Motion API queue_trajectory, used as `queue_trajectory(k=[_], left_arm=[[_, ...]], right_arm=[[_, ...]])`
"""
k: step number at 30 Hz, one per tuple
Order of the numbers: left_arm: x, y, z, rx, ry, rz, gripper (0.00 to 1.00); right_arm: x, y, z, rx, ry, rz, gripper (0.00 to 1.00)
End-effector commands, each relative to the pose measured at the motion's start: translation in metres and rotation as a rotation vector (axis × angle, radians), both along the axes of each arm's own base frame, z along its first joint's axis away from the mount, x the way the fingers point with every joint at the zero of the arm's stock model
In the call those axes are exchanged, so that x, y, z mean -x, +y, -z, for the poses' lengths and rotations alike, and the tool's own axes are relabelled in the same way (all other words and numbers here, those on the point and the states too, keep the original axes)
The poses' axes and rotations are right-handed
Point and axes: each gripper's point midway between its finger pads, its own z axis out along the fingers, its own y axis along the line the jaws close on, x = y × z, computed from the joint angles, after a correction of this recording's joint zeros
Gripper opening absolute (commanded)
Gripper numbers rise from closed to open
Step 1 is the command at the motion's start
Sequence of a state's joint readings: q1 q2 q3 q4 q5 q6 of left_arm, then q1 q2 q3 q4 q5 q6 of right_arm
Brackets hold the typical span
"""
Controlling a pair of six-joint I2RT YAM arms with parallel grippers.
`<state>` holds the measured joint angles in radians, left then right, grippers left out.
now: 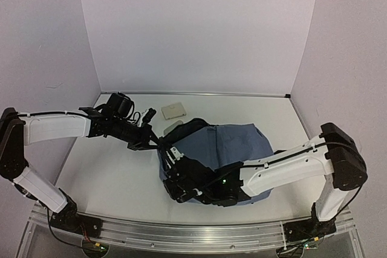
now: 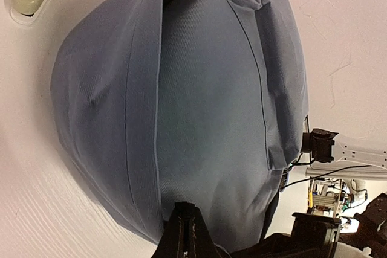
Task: Pack the student bag
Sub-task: Zip the student bag at the center of the board.
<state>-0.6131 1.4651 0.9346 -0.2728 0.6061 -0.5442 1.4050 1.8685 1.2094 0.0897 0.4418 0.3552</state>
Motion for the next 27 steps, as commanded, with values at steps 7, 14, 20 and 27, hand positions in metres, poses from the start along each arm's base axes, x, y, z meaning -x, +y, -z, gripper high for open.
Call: queue_trajectory(k=[7, 14, 20, 27], left_arm=[[-0.023, -0.008, -0.043, 0.042, -0.153, -0.005, 0.0], [-0.027, -0.003, -0.047, -0.005, -0.181, -0.012, 0.0], [-0.022, 0.001, -0.053, -0.005, -0.207, -0.001, 0.0], [-0.014, 0.013, -0.06, -0.037, -0.23, -0.018, 0.0]], right_arm=[[0.081, 0.012, -0.044, -0.127, 0.121, -0.233, 0.0], [0.113, 0.004, -0.044, -0.123, 0.189, -0.281, 0.0], [0.126, -0.008, -0.055, -0.17, 0.248, -0.3, 0.0], [0.128, -0.019, -0.039, -0.126, 0.258, -0.256, 0.0]])
